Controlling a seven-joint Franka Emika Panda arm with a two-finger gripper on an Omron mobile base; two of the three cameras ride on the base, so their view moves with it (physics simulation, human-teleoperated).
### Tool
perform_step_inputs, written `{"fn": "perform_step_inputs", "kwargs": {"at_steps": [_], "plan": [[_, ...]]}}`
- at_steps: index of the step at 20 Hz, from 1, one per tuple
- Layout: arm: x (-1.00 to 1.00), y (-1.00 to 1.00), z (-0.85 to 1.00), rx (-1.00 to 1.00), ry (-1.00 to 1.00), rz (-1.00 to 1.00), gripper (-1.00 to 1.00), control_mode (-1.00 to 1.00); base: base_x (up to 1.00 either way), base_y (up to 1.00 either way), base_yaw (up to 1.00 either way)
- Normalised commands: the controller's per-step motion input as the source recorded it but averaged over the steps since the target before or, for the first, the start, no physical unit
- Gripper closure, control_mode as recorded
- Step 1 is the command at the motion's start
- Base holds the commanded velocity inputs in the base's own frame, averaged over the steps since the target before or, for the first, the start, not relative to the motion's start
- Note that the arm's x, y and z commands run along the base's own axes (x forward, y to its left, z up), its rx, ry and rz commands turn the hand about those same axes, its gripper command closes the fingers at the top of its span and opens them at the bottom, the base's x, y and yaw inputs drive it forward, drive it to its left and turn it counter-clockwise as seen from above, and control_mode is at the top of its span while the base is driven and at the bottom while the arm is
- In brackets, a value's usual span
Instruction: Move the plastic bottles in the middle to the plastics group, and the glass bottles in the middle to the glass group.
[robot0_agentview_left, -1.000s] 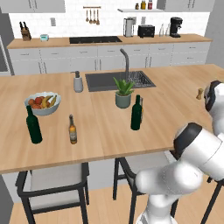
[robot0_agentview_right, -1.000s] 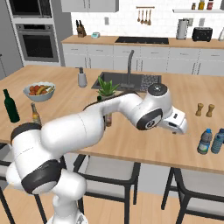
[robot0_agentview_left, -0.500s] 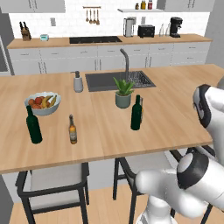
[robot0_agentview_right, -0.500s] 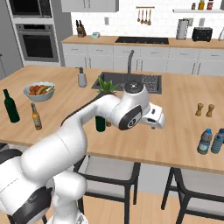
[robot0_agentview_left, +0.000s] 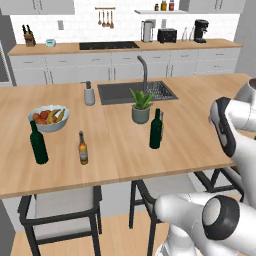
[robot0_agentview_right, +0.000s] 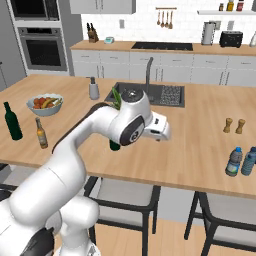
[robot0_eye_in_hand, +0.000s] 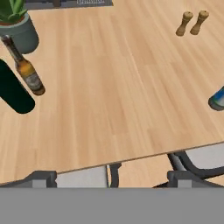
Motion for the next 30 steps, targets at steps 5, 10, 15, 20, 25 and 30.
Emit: {"fn": "perform_step_inputs", "kwargs": {"at_steps": [5, 10, 15, 20, 25, 30], "plan": [[-0.06, 0.52, 0.29, 0.0, -0.12, 0.01, -1.0, -1.0, 0.0, 0.0, 0.0], [-0.24, 0.67, 0.16, 0.0, -0.17, 0.04, -1.0, -1.0, 0.0, 0.0, 0.0], [-0.17, 0.81, 0.09, 0.0, -0.17, 0.06, -1.0, -1.0, 0.0, 0.0, 0.0], [-0.01, 0.75, 0.17, 0.0, -0.13, 0.04, -1.0, -1.0, 0.0, 0.0, 0.0], [0.03, 0.56, 0.16, 0.0, -0.02, 0.0, -1.0, -1.0, 0.0, 0.0, 0.0], [0.07, 0.25, 0.02, 0.0, -0.02, 0.0, -1.0, -1.0, 0.0, 0.0, 0.0]]}}
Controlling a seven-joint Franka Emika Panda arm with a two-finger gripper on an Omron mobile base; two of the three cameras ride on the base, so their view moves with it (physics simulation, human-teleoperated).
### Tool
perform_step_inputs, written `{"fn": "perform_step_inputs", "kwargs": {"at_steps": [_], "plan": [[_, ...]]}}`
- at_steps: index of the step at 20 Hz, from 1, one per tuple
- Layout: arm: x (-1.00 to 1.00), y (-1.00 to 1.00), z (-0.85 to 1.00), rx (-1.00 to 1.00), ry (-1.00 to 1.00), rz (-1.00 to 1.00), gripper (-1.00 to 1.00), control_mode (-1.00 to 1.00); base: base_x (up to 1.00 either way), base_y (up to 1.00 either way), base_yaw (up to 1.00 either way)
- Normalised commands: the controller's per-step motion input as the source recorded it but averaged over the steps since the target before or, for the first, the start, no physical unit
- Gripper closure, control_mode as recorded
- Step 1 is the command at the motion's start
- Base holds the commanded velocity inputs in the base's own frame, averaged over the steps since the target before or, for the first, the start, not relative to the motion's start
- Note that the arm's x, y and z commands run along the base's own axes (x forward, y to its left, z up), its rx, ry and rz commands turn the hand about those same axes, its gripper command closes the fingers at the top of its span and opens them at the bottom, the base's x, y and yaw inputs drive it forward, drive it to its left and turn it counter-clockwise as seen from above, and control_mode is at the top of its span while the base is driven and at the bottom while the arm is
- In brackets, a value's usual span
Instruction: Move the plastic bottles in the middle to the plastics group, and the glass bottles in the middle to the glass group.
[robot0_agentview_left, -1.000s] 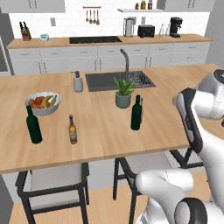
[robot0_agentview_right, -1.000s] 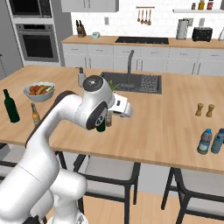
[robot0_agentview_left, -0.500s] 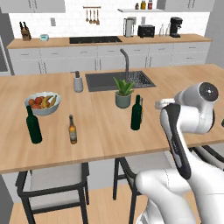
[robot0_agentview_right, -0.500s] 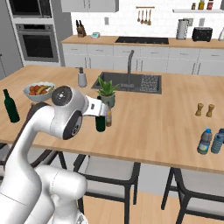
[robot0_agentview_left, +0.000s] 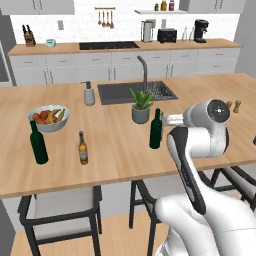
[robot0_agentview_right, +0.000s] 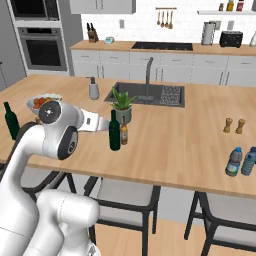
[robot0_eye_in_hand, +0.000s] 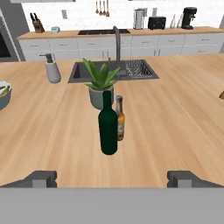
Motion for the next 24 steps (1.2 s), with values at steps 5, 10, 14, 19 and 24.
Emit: {"fn": "perform_step_inputs", "kwargs": {"at_steps": [5, 10, 14, 19, 24], "plan": [[0.28, 0.0, 0.0, 0.0, 0.03, 0.02, -1.0, -1.0, 0.0, 0.0, 0.0], [0.39, 0.11, 0.0, 0.0, 0.0, 0.08, -1.0, -1.0, 0.0, 0.0, 0.0], [0.37, 0.06, 0.0, 0.0, 0.0, 0.01, -1.0, -1.0, 0.0, 0.0, 0.0], [0.55, 0.0, 0.0, 0.0, 0.0, 0.0, -1.0, -1.0, 0.0, 0.0, 0.0], [0.55, 0.0, -0.01, 0.0, 0.0, 0.0, -1.0, -1.0, 0.0, 0.0, 0.0]]}}
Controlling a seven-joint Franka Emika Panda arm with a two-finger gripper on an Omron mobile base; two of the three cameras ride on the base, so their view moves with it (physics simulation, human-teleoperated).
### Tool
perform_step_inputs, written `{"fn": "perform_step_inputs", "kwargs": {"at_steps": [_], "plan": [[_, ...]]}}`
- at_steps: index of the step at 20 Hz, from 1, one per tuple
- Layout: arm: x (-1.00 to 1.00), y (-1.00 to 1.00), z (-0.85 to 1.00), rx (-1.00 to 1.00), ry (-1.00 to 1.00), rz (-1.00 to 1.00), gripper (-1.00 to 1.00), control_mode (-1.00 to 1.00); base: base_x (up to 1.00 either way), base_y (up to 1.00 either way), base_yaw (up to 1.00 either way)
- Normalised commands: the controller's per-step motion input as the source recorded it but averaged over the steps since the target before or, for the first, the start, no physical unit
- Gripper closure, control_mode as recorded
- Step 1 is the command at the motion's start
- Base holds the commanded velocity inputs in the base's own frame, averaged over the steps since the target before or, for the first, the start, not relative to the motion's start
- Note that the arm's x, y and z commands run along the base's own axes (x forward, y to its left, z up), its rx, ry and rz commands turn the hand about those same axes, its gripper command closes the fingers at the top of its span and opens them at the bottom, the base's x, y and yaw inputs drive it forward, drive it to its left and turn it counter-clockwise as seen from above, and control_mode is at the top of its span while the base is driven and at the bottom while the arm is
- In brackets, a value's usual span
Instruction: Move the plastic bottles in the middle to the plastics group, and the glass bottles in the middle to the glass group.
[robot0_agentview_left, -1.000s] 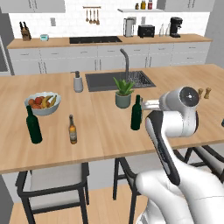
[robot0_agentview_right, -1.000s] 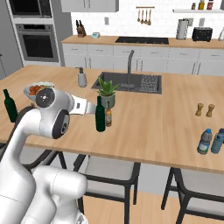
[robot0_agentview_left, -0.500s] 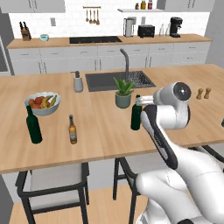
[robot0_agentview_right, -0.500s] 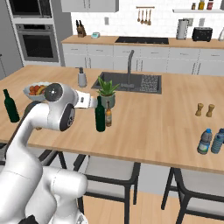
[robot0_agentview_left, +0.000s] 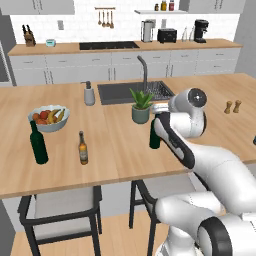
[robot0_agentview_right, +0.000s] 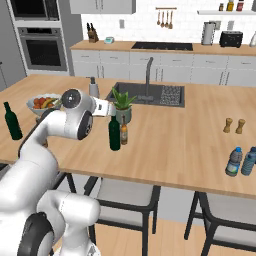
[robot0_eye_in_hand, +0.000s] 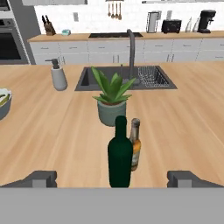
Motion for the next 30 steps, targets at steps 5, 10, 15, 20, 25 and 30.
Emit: {"fn": "perform_step_inputs", "kwargs": {"at_steps": [5, 10, 15, 20, 25, 30], "plan": [[0.52, 0.0, -0.02, 0.0, 0.0, 0.0, -1.0, -1.0, 0.0, 0.0, 0.0], [0.4, 0.0, -0.04, 0.0, 0.0, 0.0, -1.0, -1.0, 0.0, 0.0, 0.0], [0.36, -0.08, -0.08, 0.01, 0.0, 0.0, -1.0, -1.0, 0.0, 0.0, 0.0], [0.34, -0.1, -0.14, 0.02, 0.01, 0.0, -1.0, -1.0, 0.0, 0.0, 0.0], [0.31, -0.16, -0.08, 0.02, 0.01, 0.0, -1.0, -1.0, 0.0, 0.0, 0.0], [0.19, -0.06, -0.28, 0.0, 0.0, 0.0, -1.0, -1.0, 0.0, 0.0, 0.0]]}}
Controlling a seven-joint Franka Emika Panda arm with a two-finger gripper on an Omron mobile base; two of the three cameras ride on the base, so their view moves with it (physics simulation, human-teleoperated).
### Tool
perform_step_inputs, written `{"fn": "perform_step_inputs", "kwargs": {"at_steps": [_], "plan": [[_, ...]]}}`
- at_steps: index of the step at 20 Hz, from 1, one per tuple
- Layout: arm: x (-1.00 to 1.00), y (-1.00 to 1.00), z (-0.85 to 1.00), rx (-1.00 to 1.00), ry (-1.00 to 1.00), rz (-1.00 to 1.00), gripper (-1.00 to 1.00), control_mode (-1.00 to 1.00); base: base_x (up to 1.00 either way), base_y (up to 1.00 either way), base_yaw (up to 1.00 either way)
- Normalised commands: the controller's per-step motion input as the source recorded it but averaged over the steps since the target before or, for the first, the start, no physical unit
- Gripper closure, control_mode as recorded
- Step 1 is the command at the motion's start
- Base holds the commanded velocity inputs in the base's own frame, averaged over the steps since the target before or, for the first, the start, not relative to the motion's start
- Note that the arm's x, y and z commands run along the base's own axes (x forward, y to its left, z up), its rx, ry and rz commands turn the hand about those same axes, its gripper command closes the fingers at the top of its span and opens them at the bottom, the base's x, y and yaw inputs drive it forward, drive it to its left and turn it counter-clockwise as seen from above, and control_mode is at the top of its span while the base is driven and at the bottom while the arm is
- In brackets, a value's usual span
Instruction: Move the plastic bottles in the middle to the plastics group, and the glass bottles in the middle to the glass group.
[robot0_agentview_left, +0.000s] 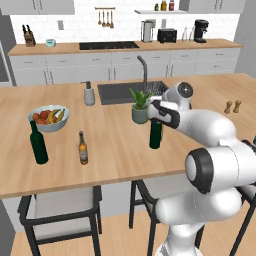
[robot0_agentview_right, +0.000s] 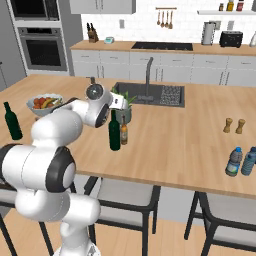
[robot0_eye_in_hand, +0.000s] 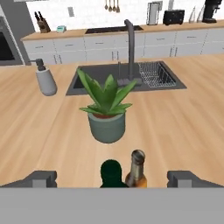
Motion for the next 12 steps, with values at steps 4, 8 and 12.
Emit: {"fn": "perform_step_inputs", "kwargs": {"at_steps": [4, 8, 12], "plan": [[0.06, 0.0, -0.29, 0.0, 0.0, 0.0, -1.0, -1.0, 0.0, 0.0, 0.0], [0.09, 0.01, -0.35, 0.0, 0.0, 0.0, -1.0, -1.0, 0.0, 0.0, 0.0], [0.09, 0.0, -0.32, 0.0, 0.0, 0.0, -1.0, -1.0, 0.0, 0.0, 0.0]]}}
